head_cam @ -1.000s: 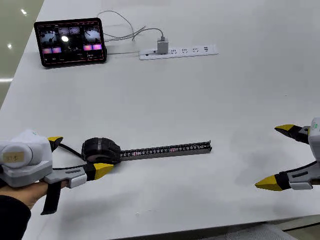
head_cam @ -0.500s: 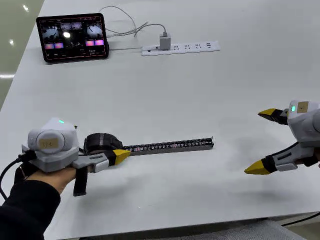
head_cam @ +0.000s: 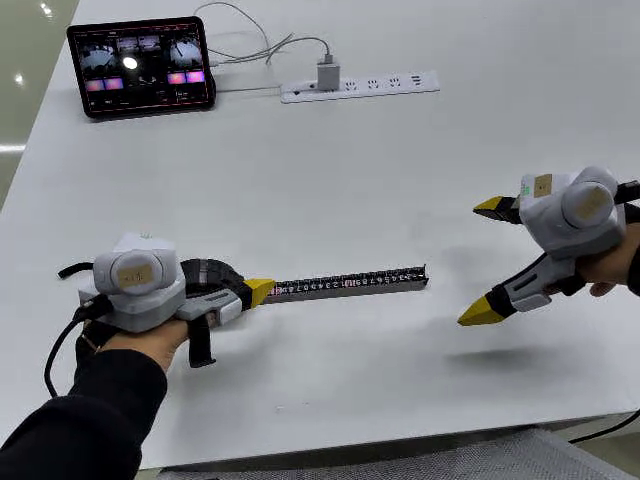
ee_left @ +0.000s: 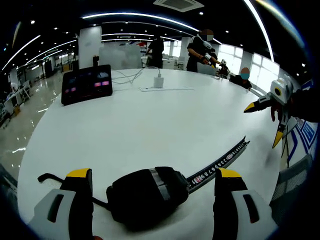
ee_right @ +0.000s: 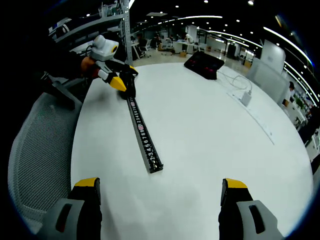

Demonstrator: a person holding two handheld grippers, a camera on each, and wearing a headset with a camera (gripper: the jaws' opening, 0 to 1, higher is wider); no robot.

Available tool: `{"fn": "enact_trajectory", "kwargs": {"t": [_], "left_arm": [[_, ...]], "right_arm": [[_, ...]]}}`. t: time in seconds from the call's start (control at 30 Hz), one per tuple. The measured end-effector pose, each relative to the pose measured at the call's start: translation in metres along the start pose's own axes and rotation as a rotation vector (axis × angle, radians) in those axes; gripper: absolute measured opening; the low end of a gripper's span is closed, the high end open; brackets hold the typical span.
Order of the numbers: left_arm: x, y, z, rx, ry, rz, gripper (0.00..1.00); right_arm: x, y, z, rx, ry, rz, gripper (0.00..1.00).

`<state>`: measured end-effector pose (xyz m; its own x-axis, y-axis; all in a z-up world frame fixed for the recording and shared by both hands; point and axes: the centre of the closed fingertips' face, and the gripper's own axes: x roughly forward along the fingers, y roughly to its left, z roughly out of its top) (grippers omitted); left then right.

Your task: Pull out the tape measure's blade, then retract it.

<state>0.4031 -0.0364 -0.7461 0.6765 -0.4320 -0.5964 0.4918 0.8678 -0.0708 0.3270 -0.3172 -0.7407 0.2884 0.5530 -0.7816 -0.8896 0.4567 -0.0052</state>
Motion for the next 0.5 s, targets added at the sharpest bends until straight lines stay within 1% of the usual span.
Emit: {"fn": "enact_trajectory", "kwargs": {"t": [0.07,0.1,0.2,0.23,0.3,0.37,0.4,0.5], "left_arm": [[-0.001,0.004,0.000,0.006,-0.008,0.038,0.99],[-0.001,0.004,0.000,-0.002,-0.013,0.048,0.99],[-0.001,0.001,0.000,-0.008,-0.034,0.064,0.99],[0.000,0.000,0.002,-0.019,-0.051,0.068,0.99],[0.003,0.002,0.002,-0.040,-0.071,0.077,0.99],[0.004,0.000,0.004,-0.065,-0.103,0.075,0.99],[0.006,0.001,0.002,-0.070,-0.103,0.080,0.99],[0.009,0.001,0.001,-0.075,-0.114,0.096,0.99]], "right_arm": [[0.004,-0.001,0.002,-0.009,0.001,0.005,0.99],[0.007,-0.001,0.004,-0.014,0.005,0.013,0.99],[0.013,0.000,0.003,-0.037,0.026,0.034,0.99],[0.016,0.000,0.002,-0.044,0.036,0.041,0.99],[0.020,0.001,0.001,-0.055,0.052,0.054,0.99],[0.024,0.002,0.001,-0.069,0.070,0.071,0.98],[0.026,0.003,0.002,-0.084,0.071,0.079,0.97],[0.031,0.003,0.003,-0.101,0.081,0.087,0.94]]}}
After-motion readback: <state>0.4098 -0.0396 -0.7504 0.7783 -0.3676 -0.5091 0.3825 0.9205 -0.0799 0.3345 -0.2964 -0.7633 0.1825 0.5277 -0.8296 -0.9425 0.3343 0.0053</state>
